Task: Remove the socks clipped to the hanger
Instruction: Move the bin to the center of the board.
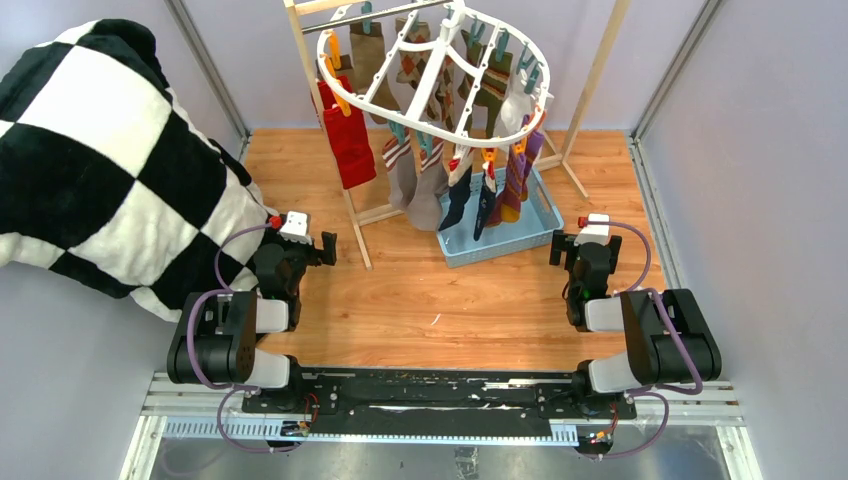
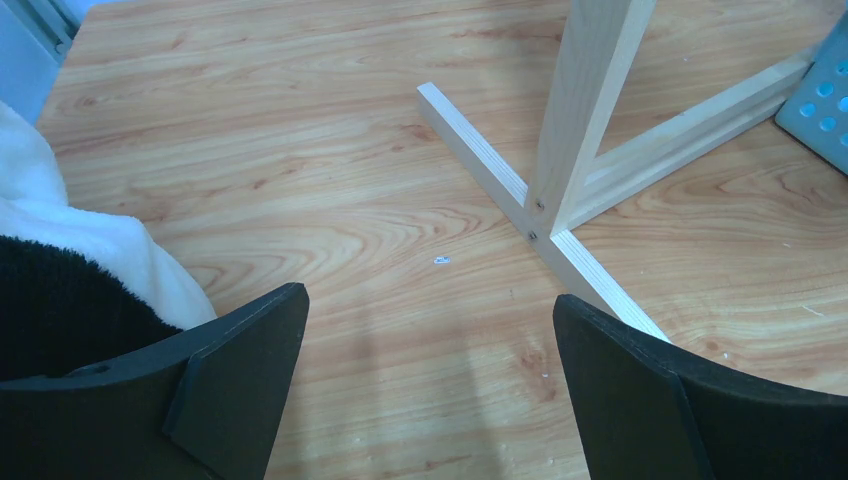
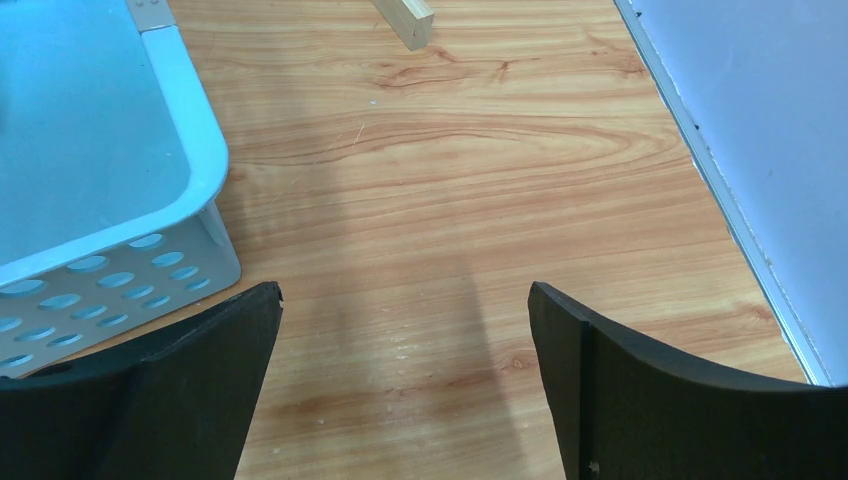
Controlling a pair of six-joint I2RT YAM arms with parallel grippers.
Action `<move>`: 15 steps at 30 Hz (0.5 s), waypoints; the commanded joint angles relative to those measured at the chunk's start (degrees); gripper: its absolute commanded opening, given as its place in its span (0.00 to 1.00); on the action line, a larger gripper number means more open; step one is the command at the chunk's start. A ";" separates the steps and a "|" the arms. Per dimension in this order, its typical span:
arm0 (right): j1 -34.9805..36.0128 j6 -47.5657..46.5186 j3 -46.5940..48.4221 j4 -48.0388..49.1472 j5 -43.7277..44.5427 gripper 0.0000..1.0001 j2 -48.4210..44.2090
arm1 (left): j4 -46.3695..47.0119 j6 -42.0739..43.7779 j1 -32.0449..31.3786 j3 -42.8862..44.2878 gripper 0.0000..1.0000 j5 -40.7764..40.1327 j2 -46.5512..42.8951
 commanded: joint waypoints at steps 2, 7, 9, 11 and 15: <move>-0.61 0.69 -0.03 0.17 0.12 1.00 -0.66 | 1.24 0.42 -0.26 -0.05 1.00 -0.32 -0.80; -0.61 0.69 -0.08 0.33 0.13 1.00 -0.65 | 1.27 0.43 -0.25 -0.07 1.00 -0.33 -0.81; -0.61 0.67 -0.18 0.89 0.82 1.00 -0.78 | 1.12 0.52 -0.21 -0.04 1.00 -0.24 -0.81; -0.60 0.99 0.27 -0.27 1.86 1.00 -1.90 | 1.22 0.44 -0.24 -0.09 1.00 -0.18 -0.82; 0.44 2.87 8.02 -25.10 2.51 1.00 -10.97 | -1.92 1.02 0.51 0.36 1.00 1.97 -3.19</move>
